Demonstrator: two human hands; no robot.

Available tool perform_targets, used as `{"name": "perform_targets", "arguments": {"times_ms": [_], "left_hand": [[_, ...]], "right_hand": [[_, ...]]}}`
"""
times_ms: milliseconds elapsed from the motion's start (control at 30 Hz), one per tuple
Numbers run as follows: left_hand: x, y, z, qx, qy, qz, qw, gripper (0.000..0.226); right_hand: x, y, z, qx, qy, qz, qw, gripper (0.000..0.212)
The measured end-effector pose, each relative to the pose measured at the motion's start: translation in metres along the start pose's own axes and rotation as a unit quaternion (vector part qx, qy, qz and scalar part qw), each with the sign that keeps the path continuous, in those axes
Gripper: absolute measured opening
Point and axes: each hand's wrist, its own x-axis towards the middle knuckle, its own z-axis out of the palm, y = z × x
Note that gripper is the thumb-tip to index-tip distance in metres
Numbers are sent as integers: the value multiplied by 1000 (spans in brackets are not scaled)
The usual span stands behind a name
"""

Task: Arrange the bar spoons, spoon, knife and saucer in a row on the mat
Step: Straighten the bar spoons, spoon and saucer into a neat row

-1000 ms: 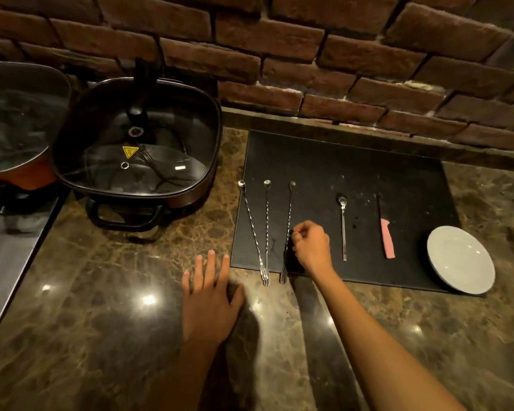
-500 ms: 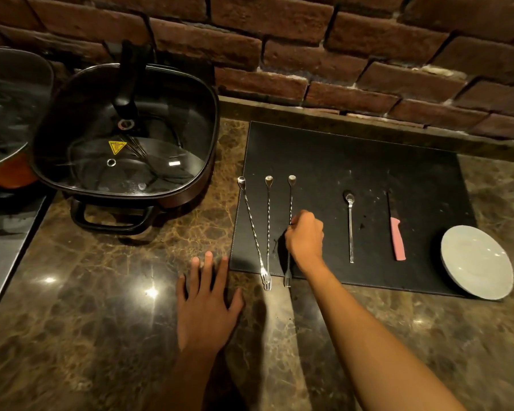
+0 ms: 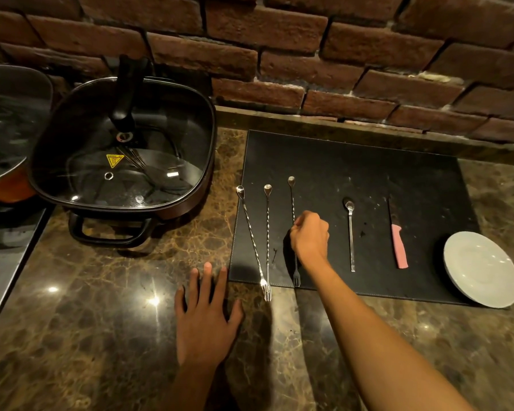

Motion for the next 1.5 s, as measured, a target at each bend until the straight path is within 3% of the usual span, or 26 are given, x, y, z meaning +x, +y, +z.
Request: {"name": "perform_targets", "arguments": {"times_ms": [600, 733, 933, 1267, 1500], "left_hand": [[0, -5, 11, 2, 12, 3, 1000, 72], [0, -5, 13, -1, 13, 2, 1000, 71], [0, -6, 13, 0, 15, 3, 1000, 72], [1, -4, 11, -6, 15, 3, 1000, 71], [0, -4, 11, 0, 10, 3, 1000, 70]], "right_hand": [[-3, -1, -2, 14, -22, 0, 1000, 15], [-12, -5, -1, 22, 7, -30, 999, 12], [-36, -16, 20, -22, -107, -22, 994, 13], [-30, -26, 18, -47, -56, -30, 997, 6], [-30, -26, 20, -41, -36, -21, 998, 16]]}}
